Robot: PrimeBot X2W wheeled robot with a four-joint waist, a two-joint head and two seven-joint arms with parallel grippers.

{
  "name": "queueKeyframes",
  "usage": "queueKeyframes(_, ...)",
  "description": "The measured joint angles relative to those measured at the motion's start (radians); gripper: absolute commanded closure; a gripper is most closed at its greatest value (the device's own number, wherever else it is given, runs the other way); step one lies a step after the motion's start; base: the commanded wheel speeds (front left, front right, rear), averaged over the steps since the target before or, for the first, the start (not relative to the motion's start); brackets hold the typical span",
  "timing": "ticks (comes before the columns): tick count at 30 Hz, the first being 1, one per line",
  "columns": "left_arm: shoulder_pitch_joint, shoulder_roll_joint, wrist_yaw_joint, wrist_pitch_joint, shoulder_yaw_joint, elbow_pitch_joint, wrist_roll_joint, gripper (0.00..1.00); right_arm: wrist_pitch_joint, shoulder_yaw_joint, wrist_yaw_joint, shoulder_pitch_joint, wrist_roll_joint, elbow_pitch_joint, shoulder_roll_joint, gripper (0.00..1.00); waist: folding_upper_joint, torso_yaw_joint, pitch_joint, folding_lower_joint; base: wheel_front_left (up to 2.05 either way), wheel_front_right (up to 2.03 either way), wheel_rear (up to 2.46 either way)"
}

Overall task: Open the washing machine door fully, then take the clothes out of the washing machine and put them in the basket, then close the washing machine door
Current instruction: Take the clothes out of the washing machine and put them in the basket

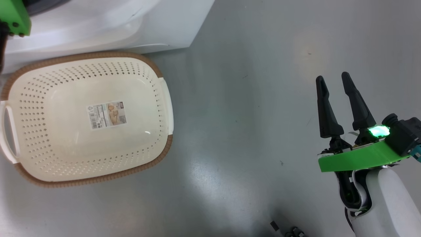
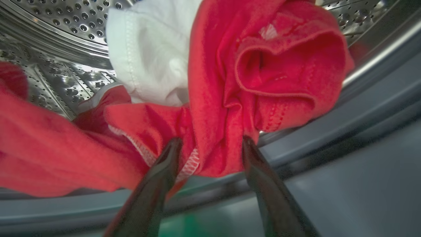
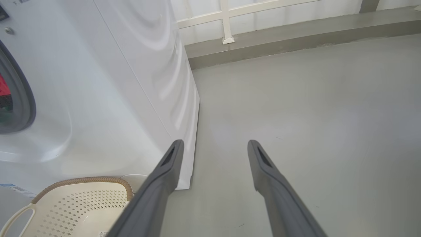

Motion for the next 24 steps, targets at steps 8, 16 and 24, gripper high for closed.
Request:
queueKeyframes(8, -0.006, 0.003, 0.002, -0.017, -0.021, 0.025, 0.001, 1.00, 0.000, -0.001, 0.000, 0.000, 0.001, -0.005, 0.000, 0.00, 0.0000, -0.002, -0.010, 0.0000, 0.00, 0.00, 0.00)
queueKeyframes(16, 0.000, -0.020, 0.015, -0.085, -0.003, 0.031, -0.035, 1.00, 0.000, -0.011, 0.000, 0.001, -0.002, -0.006, 0.000, 0.00, 0.0000, 0.018, -0.042, 0.0000, 0.00, 0.00, 0.00)
queueKeyframes(24, 0.109, -0.039, 0.065, -0.104, 0.075, -0.147, -0.062, 1.00, 0.000, -0.032, 0.000, 0.006, -0.012, -0.005, 0.000, 0.00, 0.0000, 0.057, -0.089, 0.0000, 0.00, 0.00, 0.00)
